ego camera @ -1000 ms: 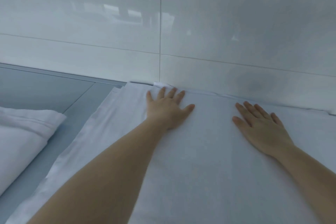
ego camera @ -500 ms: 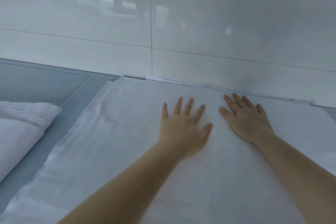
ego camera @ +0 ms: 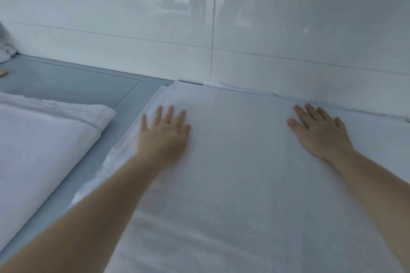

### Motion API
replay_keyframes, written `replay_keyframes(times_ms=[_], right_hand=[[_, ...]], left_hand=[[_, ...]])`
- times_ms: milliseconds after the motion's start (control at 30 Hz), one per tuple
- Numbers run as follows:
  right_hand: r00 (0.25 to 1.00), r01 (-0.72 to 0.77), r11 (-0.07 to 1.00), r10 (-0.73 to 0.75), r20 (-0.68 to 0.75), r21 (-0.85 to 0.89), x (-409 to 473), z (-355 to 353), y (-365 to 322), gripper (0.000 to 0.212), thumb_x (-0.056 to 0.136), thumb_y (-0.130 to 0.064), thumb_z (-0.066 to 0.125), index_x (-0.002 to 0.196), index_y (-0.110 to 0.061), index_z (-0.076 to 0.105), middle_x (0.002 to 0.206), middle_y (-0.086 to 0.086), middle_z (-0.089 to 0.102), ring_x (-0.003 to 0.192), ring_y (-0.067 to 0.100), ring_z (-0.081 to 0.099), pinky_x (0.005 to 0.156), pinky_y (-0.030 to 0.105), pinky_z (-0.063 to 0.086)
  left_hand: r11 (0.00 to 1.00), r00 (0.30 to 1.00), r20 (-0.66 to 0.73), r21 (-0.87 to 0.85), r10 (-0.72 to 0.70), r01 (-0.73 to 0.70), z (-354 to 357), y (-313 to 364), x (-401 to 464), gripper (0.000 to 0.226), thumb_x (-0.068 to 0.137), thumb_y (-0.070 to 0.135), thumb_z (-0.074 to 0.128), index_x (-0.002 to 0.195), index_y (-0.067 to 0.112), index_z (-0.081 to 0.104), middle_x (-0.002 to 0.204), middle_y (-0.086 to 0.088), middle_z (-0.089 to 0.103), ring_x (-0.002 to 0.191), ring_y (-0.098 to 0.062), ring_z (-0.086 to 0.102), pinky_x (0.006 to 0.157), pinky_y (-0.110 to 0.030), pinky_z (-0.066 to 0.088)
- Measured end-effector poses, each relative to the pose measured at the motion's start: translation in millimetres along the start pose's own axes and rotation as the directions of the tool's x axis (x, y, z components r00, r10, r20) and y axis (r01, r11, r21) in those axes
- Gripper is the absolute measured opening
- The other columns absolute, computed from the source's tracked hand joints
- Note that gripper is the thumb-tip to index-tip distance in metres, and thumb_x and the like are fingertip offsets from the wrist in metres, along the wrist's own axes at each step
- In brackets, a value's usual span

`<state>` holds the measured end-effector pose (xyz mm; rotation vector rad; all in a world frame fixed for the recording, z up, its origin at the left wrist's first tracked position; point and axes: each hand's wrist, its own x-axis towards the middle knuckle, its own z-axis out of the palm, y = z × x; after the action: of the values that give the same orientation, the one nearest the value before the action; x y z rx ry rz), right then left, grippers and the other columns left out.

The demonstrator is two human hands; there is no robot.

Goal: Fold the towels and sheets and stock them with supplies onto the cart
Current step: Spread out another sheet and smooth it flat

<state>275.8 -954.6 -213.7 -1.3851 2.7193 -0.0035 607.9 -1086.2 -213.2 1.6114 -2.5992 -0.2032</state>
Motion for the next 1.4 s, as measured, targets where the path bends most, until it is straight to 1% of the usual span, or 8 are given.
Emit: replay_keyframes(times_ms=[133, 433, 633, 800, 933, 1000, 1200, 1400], right_hand=[[1.0, 0.008, 1.0, -0.008, -0.01, 0.006, 0.3, 2.5, 3.8, 0.066, 0.091, -0.069, 0.009, 0.151, -0.042, 0.003, 0.161, -0.012, -0.001, 0.148, 0.013, 0.001, 0.119, 0.045, 0.001], [0.966, -0.008, 0.997, 0.027, -0.256, 0.074, -30.3, -6.4, -27.5, 0.047, 0.099, -0.041, 0.034, 0.14, -0.02, 0.041, 0.145, 0.01, 0.041, 0.134, 0.028, 0.035, 0.11, 0.055, 0.026], [0.936, 0.351, 0.931, -0.348, -0.047, 0.102, -109.2, 15.3, -103.7, 0.051, 0.099, -0.052, 0.019, 0.15, -0.044, 0.014, 0.161, -0.012, 0.003, 0.148, 0.012, -0.002, 0.115, 0.057, -0.005], [0.999, -0.028, 0.997, 0.026, 0.033, 0.068, -122.0, 7.1, 25.0, 0.058, 0.095, -0.063, 0.01, 0.15, -0.046, 0.0, 0.16, -0.014, -0.007, 0.148, 0.013, -0.005, 0.118, 0.048, -0.005], [0.912, -0.41, 0.911, 0.408, 0.044, 0.053, -163.4, -4.1, 123.3, 0.057, 0.098, -0.057, 0.012, 0.152, -0.04, 0.006, 0.162, -0.007, -0.002, 0.149, 0.02, 0.002, 0.117, 0.055, 0.004], [0.913, -0.409, 0.909, 0.409, 0.016, 0.077, -181.1, -2.6, 106.9, 0.054, 0.101, -0.048, 0.015, 0.153, -0.034, 0.012, 0.162, -0.006, 0.003, 0.148, 0.024, 0.005, 0.115, 0.059, 0.005], [0.988, 0.153, 0.984, -0.151, -0.032, 0.089, -234.0, 27.6, -58.4, 0.057, 0.094, -0.062, 0.014, 0.149, -0.047, 0.004, 0.16, -0.016, -0.003, 0.148, 0.011, -0.007, 0.114, 0.056, -0.009], [0.903, -0.43, 0.9, 0.429, 0.031, 0.072, -270.7, 10.8, 118.1, 0.059, 0.096, -0.061, 0.011, 0.151, -0.044, -0.001, 0.162, -0.009, -0.005, 0.149, 0.017, 0.0, 0.117, 0.054, 0.004]], left_hand=[[0.977, 0.976, 0.044, -0.009, 0.213, -0.213, 18.6, 54.5, -48.6, 0.074, 0.081, 0.071, 0.0, 0.15, 0.045, -0.005, 0.161, 0.013, -0.007, 0.148, -0.012, -0.01, 0.119, -0.045, -0.007], [0.99, 0.994, -0.02, 0.094, -0.103, 0.105, -5.8, -17.2, -67.7, 0.062, 0.097, 0.054, 0.014, 0.154, 0.03, 0.008, 0.162, 0.005, 0.004, 0.148, -0.02, -0.009, 0.119, -0.048, -0.006], [0.981, 0.983, 0.005, -0.067, 0.182, -0.181, 16.4, 85.0, -106.8, 0.063, 0.095, 0.049, 0.013, 0.153, 0.031, 0.002, 0.162, 0.005, -0.004, 0.148, -0.015, -0.01, 0.119, -0.046, -0.007], [0.98, 0.98, 0.019, 0.021, 0.198, -0.198, 28.3, 88.8, -112.6, 0.068, 0.093, 0.059, 0.011, 0.153, 0.031, -0.004, 0.162, 0.004, -0.008, 0.148, -0.015, -0.011, 0.118, -0.048, -0.009], [0.977, 0.977, 0.012, 0.021, 0.213, -0.213, 28.0, 88.4, -113.5, 0.07, 0.093, 0.062, 0.012, 0.154, 0.03, -0.002, 0.162, 0.003, -0.005, 0.148, -0.017, -0.009, 0.118, -0.049, -0.007], [0.975, 0.975, 0.013, 0.018, 0.221, -0.221, 27.0, 89.1, -114.2, 0.07, 0.094, 0.061, 0.013, 0.154, 0.028, 0.0, 0.162, 0.001, -0.004, 0.149, -0.019, -0.008, 0.118, -0.05, -0.007], [0.972, 0.972, 0.025, 0.01, 0.234, -0.234, 22.1, 88.5, -115.0, 0.069, 0.094, 0.062, 0.014, 0.154, 0.031, 0.001, 0.162, 0.003, -0.003, 0.149, -0.017, -0.006, 0.119, -0.048, -0.005], [0.97, 0.971, 0.018, 0.036, 0.239, -0.24, 23.3, 87.4, -115.7, 0.069, 0.094, 0.062, 0.013, 0.154, 0.03, 0.002, 0.162, 0.003, -0.002, 0.149, -0.018, -0.004, 0.119, -0.048, -0.002]])
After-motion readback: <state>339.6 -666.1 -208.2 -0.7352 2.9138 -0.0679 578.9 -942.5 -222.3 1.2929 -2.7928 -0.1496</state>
